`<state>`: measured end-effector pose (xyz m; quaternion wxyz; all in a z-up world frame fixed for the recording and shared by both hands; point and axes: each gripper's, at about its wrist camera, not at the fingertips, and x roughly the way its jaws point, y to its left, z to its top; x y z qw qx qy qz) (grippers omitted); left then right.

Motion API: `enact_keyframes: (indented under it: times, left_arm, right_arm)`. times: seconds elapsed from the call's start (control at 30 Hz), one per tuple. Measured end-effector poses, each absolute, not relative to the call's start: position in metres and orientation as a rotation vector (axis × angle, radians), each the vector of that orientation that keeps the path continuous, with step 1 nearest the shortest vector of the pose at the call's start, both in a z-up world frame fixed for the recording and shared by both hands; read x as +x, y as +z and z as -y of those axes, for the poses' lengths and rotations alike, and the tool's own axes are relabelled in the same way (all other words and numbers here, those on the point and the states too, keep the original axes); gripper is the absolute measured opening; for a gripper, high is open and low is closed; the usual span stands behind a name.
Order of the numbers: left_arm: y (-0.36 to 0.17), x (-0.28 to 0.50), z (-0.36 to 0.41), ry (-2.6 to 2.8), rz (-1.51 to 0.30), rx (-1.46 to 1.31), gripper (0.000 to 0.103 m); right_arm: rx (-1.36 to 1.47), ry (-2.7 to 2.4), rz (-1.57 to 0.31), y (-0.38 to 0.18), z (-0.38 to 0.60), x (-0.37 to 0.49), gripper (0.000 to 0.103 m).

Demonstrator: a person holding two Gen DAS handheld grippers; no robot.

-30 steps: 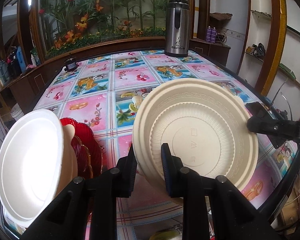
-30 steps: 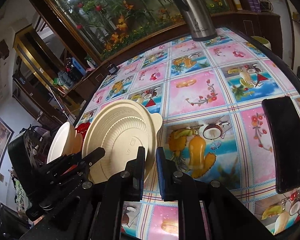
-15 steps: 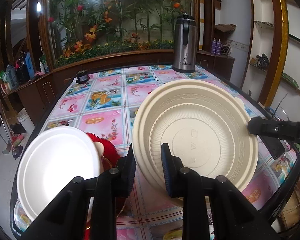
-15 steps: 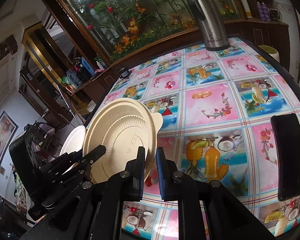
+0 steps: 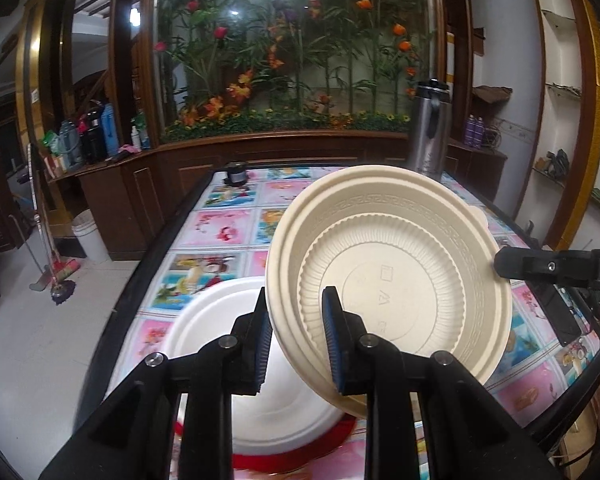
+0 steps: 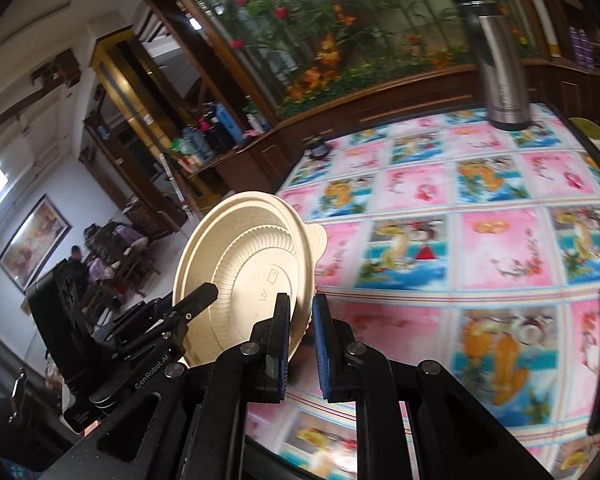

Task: Organize plates and bowls
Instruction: 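Lower the beige bowl onto the stack and open the right gripper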

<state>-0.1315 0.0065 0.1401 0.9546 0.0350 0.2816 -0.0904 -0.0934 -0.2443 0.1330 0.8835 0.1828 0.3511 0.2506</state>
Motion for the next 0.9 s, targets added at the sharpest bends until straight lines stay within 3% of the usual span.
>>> enact_keyframes:
  times: [0.3,0.9]
  left_arm:
    - [0.125,-0.127,-0.064,-0.076,-0.611,0.017,0.023]
    - [0.097,-0.108,-0.078,-0.048,-0.688,-0.002,0.023]
  right_arm:
    - [0.384,0.646,-0.824,0.117,0.184,-0.072,0.014]
    - [0.424,0.668,-0.950,0.079,0.161,-0.057,0.014]
